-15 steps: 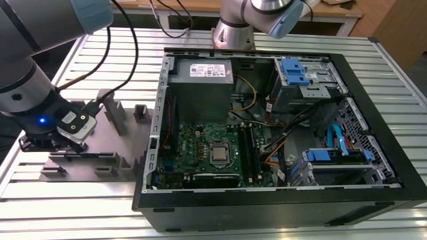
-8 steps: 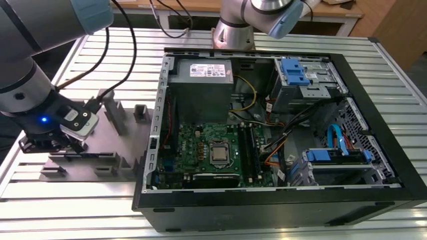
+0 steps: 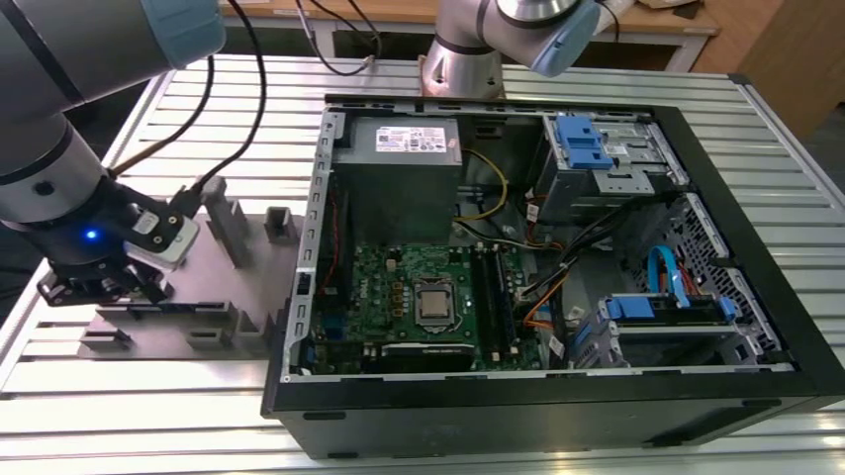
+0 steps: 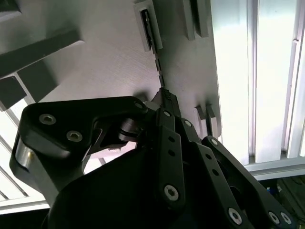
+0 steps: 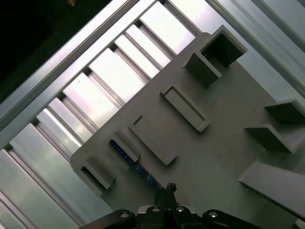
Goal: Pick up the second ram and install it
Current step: 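Pick up the second ram and move it above second insertion slot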
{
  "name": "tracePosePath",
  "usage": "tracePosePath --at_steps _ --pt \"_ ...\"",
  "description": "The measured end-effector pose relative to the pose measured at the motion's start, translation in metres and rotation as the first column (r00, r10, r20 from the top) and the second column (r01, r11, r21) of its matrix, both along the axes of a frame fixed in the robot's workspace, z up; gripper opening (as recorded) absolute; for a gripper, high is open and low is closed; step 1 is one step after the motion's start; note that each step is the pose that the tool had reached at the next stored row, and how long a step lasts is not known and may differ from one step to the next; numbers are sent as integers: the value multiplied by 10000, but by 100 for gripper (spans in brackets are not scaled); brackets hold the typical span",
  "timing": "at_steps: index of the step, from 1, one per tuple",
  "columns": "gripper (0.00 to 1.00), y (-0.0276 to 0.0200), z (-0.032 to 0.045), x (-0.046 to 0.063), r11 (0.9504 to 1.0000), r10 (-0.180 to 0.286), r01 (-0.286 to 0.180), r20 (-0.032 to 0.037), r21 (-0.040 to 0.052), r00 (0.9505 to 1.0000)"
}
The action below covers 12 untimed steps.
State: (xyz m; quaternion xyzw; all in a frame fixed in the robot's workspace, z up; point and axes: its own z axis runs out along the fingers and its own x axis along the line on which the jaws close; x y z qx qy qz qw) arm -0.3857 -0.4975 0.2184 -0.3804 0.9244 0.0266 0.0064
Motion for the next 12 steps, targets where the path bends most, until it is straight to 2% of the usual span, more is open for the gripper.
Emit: tracePosePath --at_steps 6,12 --pt "11 0 0 0 9985 541 -541 0 -1 9985" --pt "11 0 0 0 9946 1038 -1038 0 0 9946"
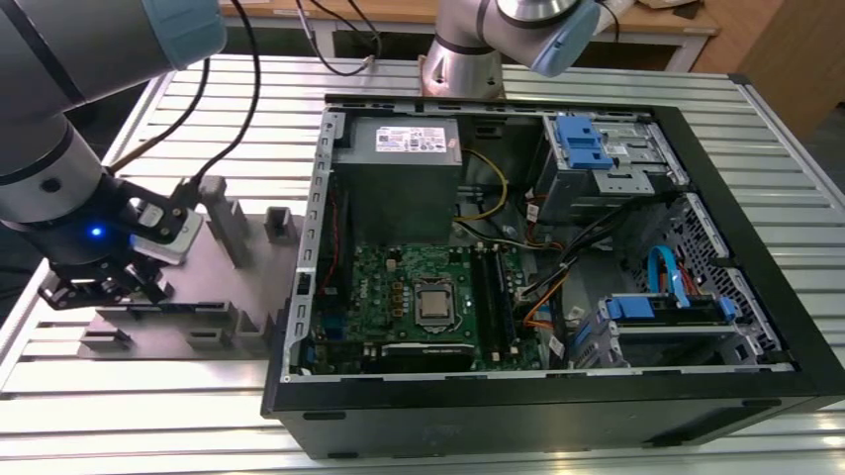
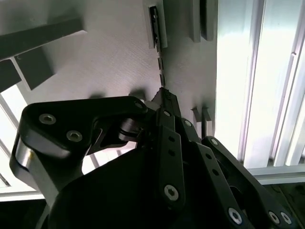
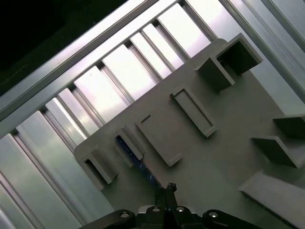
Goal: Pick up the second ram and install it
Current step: 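Pick up the second ram and move it above second insertion slot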
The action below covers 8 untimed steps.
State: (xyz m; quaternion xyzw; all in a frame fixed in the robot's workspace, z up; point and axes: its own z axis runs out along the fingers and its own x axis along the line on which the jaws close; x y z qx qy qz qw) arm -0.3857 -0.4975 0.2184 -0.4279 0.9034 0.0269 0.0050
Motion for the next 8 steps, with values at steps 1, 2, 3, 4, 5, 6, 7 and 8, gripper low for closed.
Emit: tracePosePath --at_steps 1,2,3,4,5,6,7,8 --pt "11 0 0 0 10000 91 -91 0 0 10000" --pt "11 0 0 0 9998 174 -174 0 0 9998" --pt "11 0 0 0 9997 258 -258 0 0 9997" --pt "11 0 0 0 9994 344 -344 -1 0 9994" --pt "11 0 0 0 9991 433 -433 0 0 9991" --pt "11 0 0 0 9986 529 -529 0 0 9986" --pt "11 0 -1 0 9980 639 -639 0 0 9980" --pt "11 0 -1 0 9972 742 -742 0 0 9972"
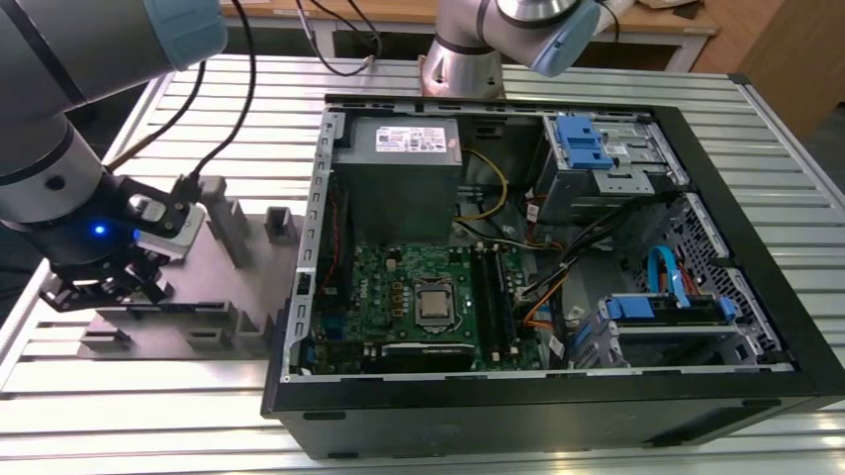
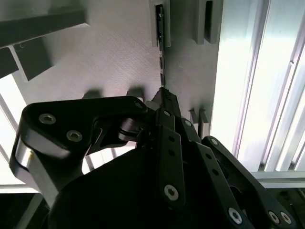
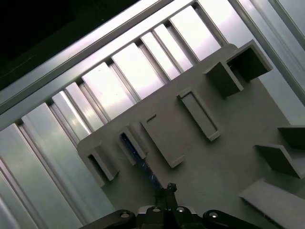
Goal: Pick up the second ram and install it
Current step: 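Pick up the second ram and move it above second insertion slot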
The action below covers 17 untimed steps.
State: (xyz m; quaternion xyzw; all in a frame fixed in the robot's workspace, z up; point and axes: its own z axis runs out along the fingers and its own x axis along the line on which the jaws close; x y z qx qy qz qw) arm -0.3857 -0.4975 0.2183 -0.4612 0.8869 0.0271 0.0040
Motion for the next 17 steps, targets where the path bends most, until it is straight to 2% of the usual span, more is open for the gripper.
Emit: tracePosePath --at_steps 4,7,17 --pt "11 0 -1 0 9991 418 -418 0 0 9991" --pt "11 0 -2 0 9965 839 -839 0 0 9965" --pt "11 0 -2 0 9824 1868 -1868 -1 0 9824"
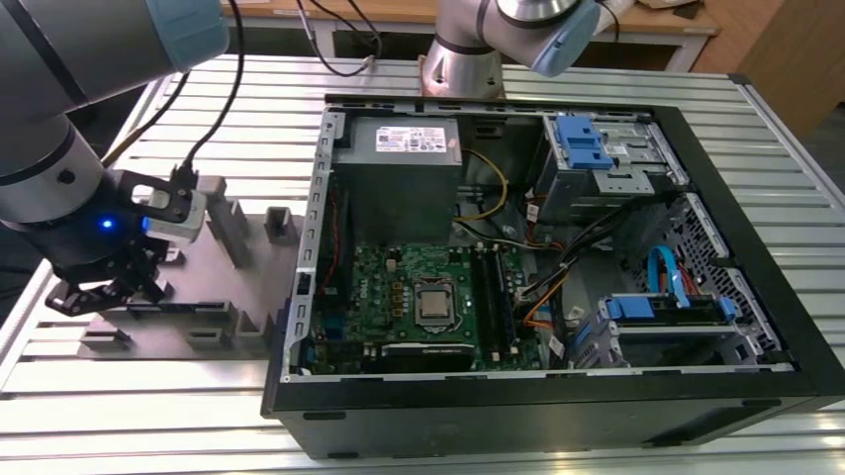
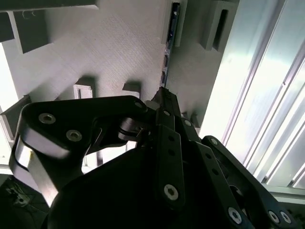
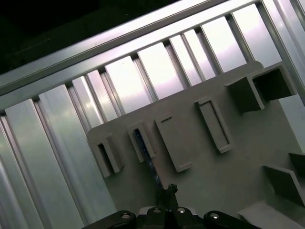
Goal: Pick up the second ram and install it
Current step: 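Pick up the second ram and move it above second insertion slot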
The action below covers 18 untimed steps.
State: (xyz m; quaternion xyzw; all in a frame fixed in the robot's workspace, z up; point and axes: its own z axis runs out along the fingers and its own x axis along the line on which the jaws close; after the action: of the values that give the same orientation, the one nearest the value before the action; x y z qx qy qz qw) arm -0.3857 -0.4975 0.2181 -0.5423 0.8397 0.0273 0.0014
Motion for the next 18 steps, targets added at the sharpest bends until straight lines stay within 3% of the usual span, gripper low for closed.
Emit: tracePosePath --at_steps 9,18 --pt "11 0 0 0 9974 725 -725 0 0 9974" --pt "11 0 0 0 9905 1374 -1374 0 0 9905"
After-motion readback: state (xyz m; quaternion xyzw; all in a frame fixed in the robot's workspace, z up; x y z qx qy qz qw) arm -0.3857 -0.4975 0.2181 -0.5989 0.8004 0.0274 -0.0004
